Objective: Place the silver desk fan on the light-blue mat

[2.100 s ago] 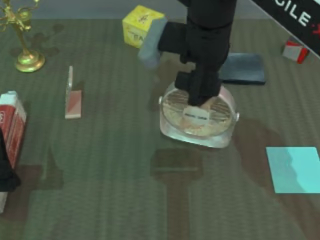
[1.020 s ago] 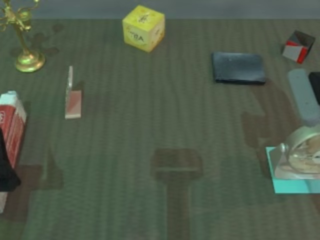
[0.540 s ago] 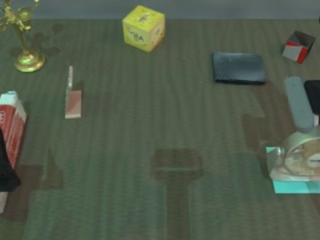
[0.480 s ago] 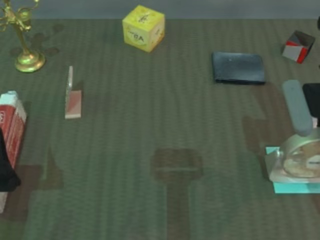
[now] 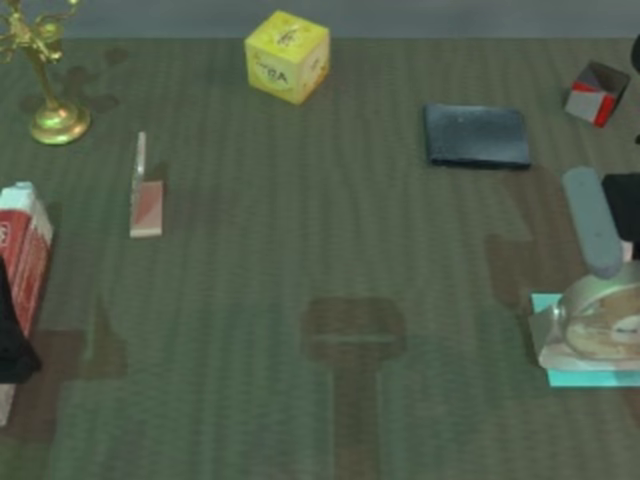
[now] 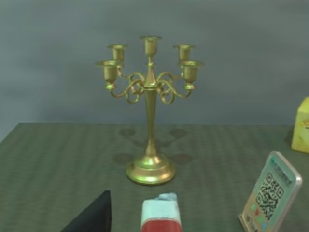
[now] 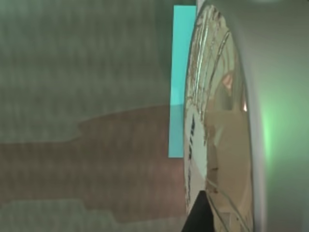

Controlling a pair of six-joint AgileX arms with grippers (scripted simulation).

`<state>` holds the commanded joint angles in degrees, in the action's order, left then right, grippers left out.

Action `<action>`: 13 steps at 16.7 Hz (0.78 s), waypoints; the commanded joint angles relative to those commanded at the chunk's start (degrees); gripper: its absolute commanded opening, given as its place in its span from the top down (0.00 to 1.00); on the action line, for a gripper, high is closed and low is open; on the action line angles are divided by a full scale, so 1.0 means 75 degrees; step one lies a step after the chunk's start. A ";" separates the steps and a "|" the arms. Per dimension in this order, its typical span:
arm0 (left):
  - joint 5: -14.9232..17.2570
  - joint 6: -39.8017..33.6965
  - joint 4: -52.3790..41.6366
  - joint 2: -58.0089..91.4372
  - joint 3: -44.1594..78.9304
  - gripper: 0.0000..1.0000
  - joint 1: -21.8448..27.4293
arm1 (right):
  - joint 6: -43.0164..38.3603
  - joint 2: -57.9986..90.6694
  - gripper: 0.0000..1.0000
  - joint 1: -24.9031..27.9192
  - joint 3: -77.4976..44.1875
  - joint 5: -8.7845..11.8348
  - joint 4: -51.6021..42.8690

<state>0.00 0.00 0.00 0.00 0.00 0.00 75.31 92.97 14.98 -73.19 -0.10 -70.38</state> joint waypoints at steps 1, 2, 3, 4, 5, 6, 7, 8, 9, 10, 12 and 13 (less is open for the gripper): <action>0.0000 0.0000 0.0000 0.0000 0.0000 0.00 0.0000 | 0.0000 0.0000 0.70 0.0000 0.0000 0.0000 0.0000; 0.0000 0.0000 0.0000 0.0000 0.0000 0.00 0.0000 | 0.0000 0.0000 0.62 0.0000 0.0000 0.0000 0.0000; 0.0000 0.0000 0.0000 0.0000 0.0000 0.00 0.0000 | 0.0000 0.0000 0.55 0.0000 0.0000 0.0000 0.0000; 0.0000 0.0000 0.0000 0.0000 0.0000 0.00 0.0000 | 0.0000 0.0000 0.47 0.0000 0.0000 0.0000 0.0000; 0.0000 0.0000 0.0000 0.0000 0.0000 0.00 0.0000 | 0.0000 0.0000 0.40 0.0000 0.0000 0.0000 0.0000; 0.0000 0.0000 0.0000 0.0000 0.0000 0.00 0.0000 | 0.0000 0.0000 0.32 0.0000 0.0000 0.0000 0.0000; 0.0000 0.0000 0.0000 0.0000 0.0000 0.00 0.0000 | 0.0000 0.0000 0.25 0.0000 0.0000 0.0000 0.0000; 0.0000 0.0000 0.0000 0.0000 0.0000 0.00 0.0000 | 0.0000 0.0000 0.17 0.0000 0.0000 0.0000 0.0000; 0.0000 0.0000 0.0000 0.0000 0.0000 0.00 0.0000 | 0.0000 0.0000 0.10 0.0000 0.0000 0.0000 0.0000; 0.0000 0.0000 0.0000 0.0000 0.0000 0.00 0.0000 | 0.0000 0.0000 0.02 0.0000 0.0000 0.0000 0.0000; 0.0000 0.0000 0.0000 0.0000 0.0000 0.00 0.0000 | 0.0000 0.0000 0.00 0.0000 0.0000 0.0000 0.0000; 0.0000 0.0000 0.0000 0.0000 0.0000 0.00 0.0000 | 0.0000 0.0000 0.00 0.0000 0.0000 0.0000 0.0000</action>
<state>0.00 0.00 0.00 0.00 0.00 0.00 75.31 92.97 14.98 -73.19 -0.10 -70.38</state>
